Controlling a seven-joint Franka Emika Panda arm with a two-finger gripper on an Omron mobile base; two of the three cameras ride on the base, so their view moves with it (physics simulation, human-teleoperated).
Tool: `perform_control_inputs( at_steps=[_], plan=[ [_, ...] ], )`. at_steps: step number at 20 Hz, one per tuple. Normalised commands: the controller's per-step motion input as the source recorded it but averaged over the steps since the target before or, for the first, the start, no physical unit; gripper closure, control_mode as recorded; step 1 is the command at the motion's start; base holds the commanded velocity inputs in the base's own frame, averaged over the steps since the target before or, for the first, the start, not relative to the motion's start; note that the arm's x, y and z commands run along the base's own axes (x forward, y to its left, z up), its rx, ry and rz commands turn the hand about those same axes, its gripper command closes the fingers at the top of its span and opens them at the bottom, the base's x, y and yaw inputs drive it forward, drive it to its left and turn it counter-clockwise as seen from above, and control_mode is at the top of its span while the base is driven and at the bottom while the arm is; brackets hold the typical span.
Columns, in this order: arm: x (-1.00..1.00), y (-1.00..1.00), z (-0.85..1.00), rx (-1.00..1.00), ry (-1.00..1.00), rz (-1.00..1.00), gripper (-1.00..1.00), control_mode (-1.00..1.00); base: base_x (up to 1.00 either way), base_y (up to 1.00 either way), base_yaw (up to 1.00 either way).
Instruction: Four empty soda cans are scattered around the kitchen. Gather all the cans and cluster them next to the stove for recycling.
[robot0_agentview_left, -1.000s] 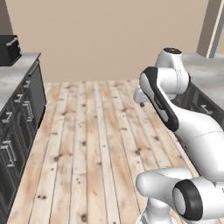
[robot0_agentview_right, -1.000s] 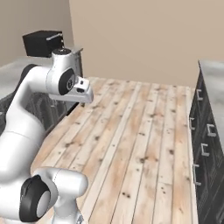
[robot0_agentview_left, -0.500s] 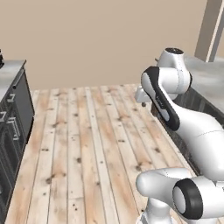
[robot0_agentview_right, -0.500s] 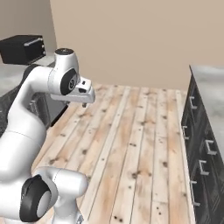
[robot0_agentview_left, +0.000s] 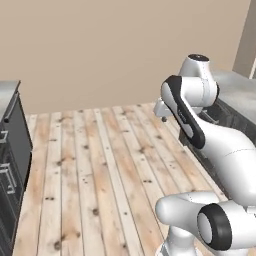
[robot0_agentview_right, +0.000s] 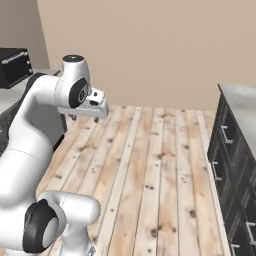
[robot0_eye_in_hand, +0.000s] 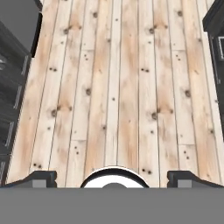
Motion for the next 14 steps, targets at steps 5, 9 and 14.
perform_control_inputs(
  at_steps=[5,9,14],
  plan=[
    [0.00,0.00,0.00,0.00,0.00,0.00,-1.00,1.00,0.96,0.46,-0.17],
    [0.00,0.00,0.00,0.00,0.00,0.00,-1.00,1.00,0.99,0.45,-0.17],
    [0.00,0.00,0.00,0.00,0.00,0.00,-1.00,1.00,0.99,0.42,-0.17]
  ],
)
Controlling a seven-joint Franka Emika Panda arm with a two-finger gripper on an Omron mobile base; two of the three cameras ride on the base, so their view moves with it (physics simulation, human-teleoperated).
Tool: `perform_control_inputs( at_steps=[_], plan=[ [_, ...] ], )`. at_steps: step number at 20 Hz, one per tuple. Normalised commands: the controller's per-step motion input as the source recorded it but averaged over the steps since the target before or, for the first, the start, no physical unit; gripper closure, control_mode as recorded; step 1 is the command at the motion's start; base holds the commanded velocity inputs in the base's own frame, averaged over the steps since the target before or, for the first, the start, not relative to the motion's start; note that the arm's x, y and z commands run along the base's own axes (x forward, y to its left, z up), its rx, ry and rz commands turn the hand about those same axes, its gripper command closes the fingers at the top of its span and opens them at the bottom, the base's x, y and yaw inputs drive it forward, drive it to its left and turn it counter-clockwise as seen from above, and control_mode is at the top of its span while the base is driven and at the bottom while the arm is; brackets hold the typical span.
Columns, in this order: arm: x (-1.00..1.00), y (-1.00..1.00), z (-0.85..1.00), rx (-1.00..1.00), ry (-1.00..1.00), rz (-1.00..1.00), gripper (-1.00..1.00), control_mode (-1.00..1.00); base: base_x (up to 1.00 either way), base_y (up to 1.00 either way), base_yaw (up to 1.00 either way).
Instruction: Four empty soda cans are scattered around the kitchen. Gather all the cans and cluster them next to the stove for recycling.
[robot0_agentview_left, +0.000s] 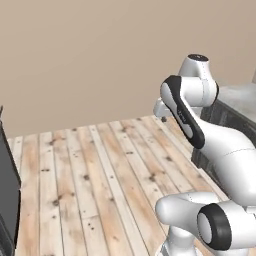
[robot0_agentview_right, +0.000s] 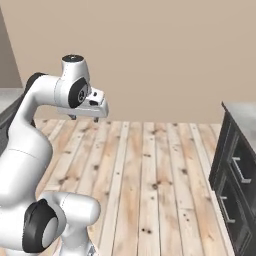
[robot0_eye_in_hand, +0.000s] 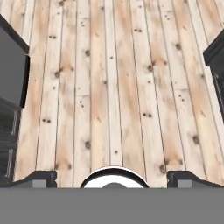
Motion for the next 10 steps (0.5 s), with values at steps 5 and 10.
perform_control_inputs(
  at_steps=[5,10],
  plan=[
    [0.00,0.00,0.00,0.00,0.00,0.00,-1.00,1.00,0.97,0.35,-0.16],
    [0.00,0.00,0.00,0.00,0.00,0.00,-1.00,1.00,0.92,0.25,-0.18]
  ],
)
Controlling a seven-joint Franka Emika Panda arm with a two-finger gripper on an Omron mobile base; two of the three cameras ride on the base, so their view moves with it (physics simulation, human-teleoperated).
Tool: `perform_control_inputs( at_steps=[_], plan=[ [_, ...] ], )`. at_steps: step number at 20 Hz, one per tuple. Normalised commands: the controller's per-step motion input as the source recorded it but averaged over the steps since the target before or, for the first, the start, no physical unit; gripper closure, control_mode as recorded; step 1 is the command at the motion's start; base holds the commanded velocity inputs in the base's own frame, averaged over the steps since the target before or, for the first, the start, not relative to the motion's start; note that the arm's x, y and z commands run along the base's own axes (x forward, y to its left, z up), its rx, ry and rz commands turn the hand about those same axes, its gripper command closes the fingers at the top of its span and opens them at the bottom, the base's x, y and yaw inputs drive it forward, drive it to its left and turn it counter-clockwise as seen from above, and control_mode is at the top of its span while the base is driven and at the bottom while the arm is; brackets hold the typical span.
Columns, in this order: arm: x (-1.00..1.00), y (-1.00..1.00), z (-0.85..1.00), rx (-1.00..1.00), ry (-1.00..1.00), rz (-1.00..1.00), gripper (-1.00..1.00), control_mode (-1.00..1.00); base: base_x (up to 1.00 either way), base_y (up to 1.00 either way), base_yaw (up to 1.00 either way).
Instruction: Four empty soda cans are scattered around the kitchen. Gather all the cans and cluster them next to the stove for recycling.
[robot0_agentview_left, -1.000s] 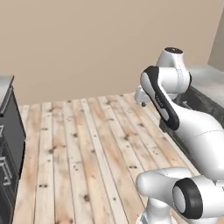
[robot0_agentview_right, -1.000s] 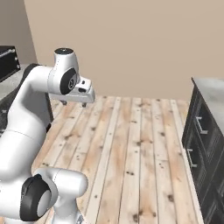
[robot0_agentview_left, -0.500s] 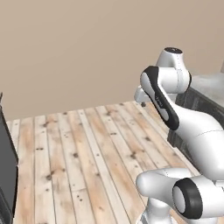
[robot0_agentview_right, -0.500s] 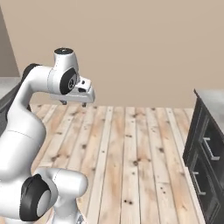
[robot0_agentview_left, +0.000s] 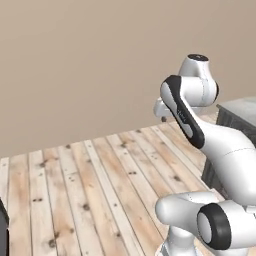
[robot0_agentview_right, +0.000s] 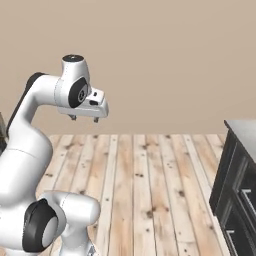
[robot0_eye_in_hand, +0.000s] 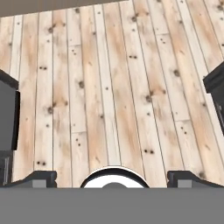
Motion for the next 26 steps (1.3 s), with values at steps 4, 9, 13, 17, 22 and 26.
perform_control_inputs(
  at_steps=[4,9,13,17,22,26],
  plan=[
    [0.00,0.00,0.00,0.00,0.00,0.00,-1.00,1.00,0.65,0.01,-0.22],
    [0.00,0.00,0.00,0.00,0.00,0.00,-1.00,1.00,0.55,0.19,-0.30],
    [0.00,0.00,0.00,0.00,0.00,0.00,-1.00,1.00,0.49,0.35,-0.35],
    [0.00,0.00,0.00,0.00,0.00,0.00,-1.00,1.00,0.48,0.37,-0.33],
    [0.00,0.00,0.00,0.00,0.00,0.00,-1.00,1.00,0.53,0.36,-0.33],
    [0.00,0.00,0.00,0.00,0.00,0.00,-1.00,1.00,0.64,0.39,-0.30]
  ],
)
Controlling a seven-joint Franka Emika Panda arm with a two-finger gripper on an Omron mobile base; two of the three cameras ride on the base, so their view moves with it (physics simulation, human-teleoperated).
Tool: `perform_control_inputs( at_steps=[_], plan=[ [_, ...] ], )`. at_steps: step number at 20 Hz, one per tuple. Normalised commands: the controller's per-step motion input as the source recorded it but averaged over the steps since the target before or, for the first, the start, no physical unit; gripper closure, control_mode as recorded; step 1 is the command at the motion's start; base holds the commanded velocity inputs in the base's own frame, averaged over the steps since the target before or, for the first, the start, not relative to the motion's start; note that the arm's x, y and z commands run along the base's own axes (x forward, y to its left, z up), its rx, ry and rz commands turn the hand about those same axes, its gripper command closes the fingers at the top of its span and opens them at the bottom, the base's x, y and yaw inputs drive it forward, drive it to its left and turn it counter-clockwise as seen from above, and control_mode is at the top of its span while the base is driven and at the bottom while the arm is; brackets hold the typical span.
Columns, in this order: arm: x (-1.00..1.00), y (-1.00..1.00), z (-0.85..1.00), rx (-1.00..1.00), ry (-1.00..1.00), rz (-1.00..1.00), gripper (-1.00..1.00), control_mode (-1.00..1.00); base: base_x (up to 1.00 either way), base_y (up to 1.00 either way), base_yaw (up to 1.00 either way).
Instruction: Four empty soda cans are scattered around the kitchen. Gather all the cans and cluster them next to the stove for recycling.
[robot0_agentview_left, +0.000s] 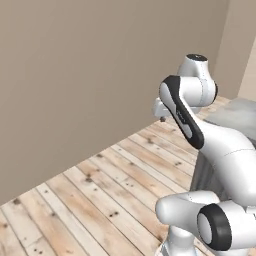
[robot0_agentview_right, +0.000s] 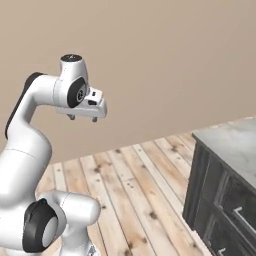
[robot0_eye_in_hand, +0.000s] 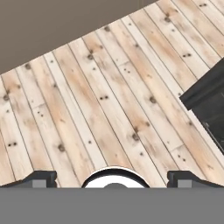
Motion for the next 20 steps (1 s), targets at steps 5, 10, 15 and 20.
perform_control_inputs(
  at_steps=[5,10,15,20],
  plan=[
    [0.00,0.00,0.00,0.00,0.00,0.00,-1.00,1.00,0.72,0.41,-0.27],
    [0.00,0.00,0.00,0.00,0.00,0.00,-1.00,1.00,0.75,0.42,-0.26],
    [0.00,0.00,0.00,0.00,0.00,0.00,-1.00,1.00,0.76,0.42,-0.26],
    [0.00,0.00,0.00,0.00,0.00,0.00,-1.00,1.00,0.83,0.44,-0.24]
  ],
)
